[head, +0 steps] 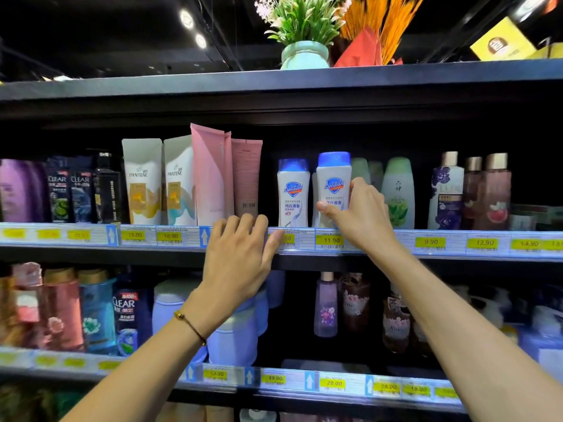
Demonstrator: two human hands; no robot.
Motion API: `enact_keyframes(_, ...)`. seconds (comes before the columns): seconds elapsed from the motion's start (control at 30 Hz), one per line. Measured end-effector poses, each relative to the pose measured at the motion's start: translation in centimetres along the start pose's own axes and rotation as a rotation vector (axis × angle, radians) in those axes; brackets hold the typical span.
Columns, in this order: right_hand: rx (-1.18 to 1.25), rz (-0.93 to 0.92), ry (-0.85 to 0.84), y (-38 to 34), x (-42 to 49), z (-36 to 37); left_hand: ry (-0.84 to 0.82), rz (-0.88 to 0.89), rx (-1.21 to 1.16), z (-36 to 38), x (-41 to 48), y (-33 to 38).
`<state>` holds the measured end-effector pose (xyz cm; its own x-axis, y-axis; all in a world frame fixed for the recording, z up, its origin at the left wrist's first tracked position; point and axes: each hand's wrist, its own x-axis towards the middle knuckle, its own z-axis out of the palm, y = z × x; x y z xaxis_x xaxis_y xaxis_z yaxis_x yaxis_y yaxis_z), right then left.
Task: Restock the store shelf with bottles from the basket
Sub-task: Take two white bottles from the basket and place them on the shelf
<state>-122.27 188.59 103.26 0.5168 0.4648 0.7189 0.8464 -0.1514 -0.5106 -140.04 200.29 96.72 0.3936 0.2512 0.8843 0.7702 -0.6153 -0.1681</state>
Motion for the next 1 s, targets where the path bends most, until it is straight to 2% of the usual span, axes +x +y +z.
enact_keyframes(0.13,-0.069,0.011,-0.004,0.0,-0.1,0.5,0.029,0.001,0.009,0.4,-0.2,0.0)
enact_keyframes(0.5,-0.159,-0.065,-0.022,0.1,-0.5,0.6,-0.022,-0.012,0.024,0.3,-0.3,0.2)
enact_keyframes(0.6,-0.242,-0.109,0.033,0.2,-1.4,0.5,-0.030,-0.022,0.008,0.2,-0.4,0.3)
enact_keyframes(0.77,-0.337,-0.323,0.256,-0.3,-4.5,1.3,-0.110,0.017,-0.085,-0.7,-0.4,-0.4)
enact_keyframes(0.87,-0.282,-0.461,0.259,-1.9,-7.1,2.2,-0.054,0.057,-0.149,-2.8,-1.7,-1.9)
enact_keyframes(1.0,-0.136,-0.653,0.175,-5.6,-11.5,4.9,0.002,-0.032,-0.083,-5.9,-6.6,-6.4)
